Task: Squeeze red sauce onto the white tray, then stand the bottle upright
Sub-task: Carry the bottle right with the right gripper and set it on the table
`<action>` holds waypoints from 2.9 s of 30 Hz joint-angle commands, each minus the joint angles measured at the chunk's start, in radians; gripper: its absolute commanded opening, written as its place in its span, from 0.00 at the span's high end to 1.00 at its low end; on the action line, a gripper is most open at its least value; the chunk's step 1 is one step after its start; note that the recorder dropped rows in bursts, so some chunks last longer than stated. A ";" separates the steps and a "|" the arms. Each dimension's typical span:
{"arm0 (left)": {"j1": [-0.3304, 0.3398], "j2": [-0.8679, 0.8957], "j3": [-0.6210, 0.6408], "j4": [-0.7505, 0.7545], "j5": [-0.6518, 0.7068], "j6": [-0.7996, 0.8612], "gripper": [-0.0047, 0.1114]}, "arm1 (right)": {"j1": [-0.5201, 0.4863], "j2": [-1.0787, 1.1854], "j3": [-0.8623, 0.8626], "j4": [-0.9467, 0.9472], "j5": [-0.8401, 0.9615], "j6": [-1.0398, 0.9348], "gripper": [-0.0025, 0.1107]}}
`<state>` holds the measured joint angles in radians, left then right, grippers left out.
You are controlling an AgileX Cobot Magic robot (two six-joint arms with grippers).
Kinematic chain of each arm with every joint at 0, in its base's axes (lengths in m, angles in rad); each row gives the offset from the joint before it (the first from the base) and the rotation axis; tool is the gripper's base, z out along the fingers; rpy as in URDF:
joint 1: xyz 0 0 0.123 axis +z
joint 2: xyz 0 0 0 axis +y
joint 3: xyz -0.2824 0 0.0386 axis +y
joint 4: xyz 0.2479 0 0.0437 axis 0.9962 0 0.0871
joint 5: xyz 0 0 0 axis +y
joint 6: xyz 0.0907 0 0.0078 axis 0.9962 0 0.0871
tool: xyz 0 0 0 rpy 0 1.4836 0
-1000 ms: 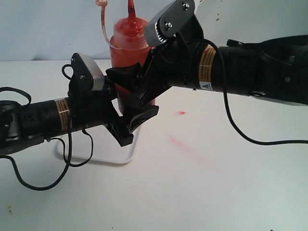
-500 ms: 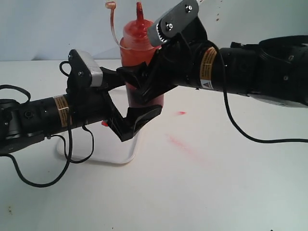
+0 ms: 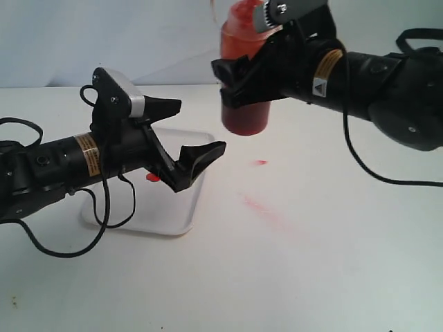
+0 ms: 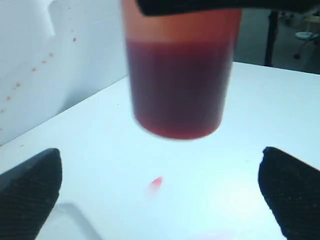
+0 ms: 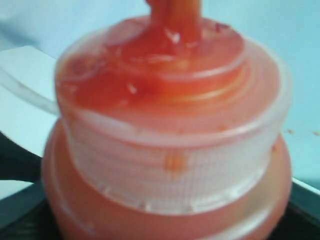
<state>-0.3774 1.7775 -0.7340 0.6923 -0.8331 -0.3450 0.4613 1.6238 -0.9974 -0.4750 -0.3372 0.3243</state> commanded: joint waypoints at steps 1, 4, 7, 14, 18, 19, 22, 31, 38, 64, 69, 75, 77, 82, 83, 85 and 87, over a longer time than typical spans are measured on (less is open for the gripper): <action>-0.005 -0.008 -0.004 -0.161 0.057 0.067 0.06 | -0.071 -0.005 0.000 0.044 0.019 -0.014 0.98; -0.005 -0.008 -0.004 -0.217 0.064 0.069 0.06 | -0.091 0.036 0.002 0.042 0.016 -0.014 0.98; -0.005 -0.008 -0.004 -0.219 0.074 0.069 0.06 | -0.099 0.112 0.002 0.042 -0.035 -0.014 0.98; -0.005 -0.008 -0.004 -0.274 0.071 0.087 0.06 | -0.103 0.257 0.002 0.127 -0.204 -0.034 0.98; -0.005 -0.008 -0.004 -0.292 0.071 0.092 0.06 | -0.103 0.301 -0.001 0.190 -0.227 -0.134 0.98; -0.005 -0.008 -0.004 -0.292 0.071 0.092 0.06 | -0.103 0.306 -0.001 0.232 -0.227 -0.161 0.98; -0.005 -0.008 -0.004 -0.292 0.071 0.092 0.06 | -0.103 0.331 -0.001 0.414 -0.233 -0.277 0.98; -0.005 -0.008 -0.004 -0.292 0.071 0.092 0.06 | -0.103 0.385 -0.001 0.467 -0.308 -0.347 0.98; -0.005 -0.008 -0.004 -0.292 0.071 0.092 0.06 | -0.103 0.423 -0.001 0.467 -0.359 -0.347 0.98; -0.005 -0.008 -0.004 -0.292 0.071 0.092 0.06 | -0.103 0.465 -0.005 0.636 -0.444 -0.435 0.98; -0.005 -0.008 -0.004 -0.292 0.071 0.092 0.06 | -0.103 0.465 -0.005 0.634 -0.444 -0.435 0.98; -0.005 -0.008 -0.004 -0.292 0.071 0.092 0.06 | -0.103 0.465 -0.005 0.546 -0.443 -0.472 0.83; -0.005 -0.008 -0.004 -0.292 0.071 0.092 0.06 | -0.101 0.465 -0.005 0.523 -0.443 -0.480 0.65; -0.005 -0.008 -0.004 -0.292 0.071 0.092 0.06 | -0.101 0.465 -0.005 0.554 -0.443 -0.478 0.13; -0.005 -0.008 -0.004 -0.292 0.071 0.092 0.06 | -0.101 0.465 -0.005 0.558 -0.437 -0.478 0.06; -0.005 -0.008 -0.004 -0.292 0.071 0.092 0.06 | -0.101 0.465 -0.005 0.558 -0.437 -0.476 0.05; -0.005 -0.008 -0.004 -0.292 0.071 0.092 0.06 | -0.101 0.465 -0.005 0.553 -0.433 -0.464 0.05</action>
<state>-0.3774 1.7775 -0.7340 0.4103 -0.7561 -0.2577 0.3609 2.0974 -0.9981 0.0759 -0.7595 -0.1472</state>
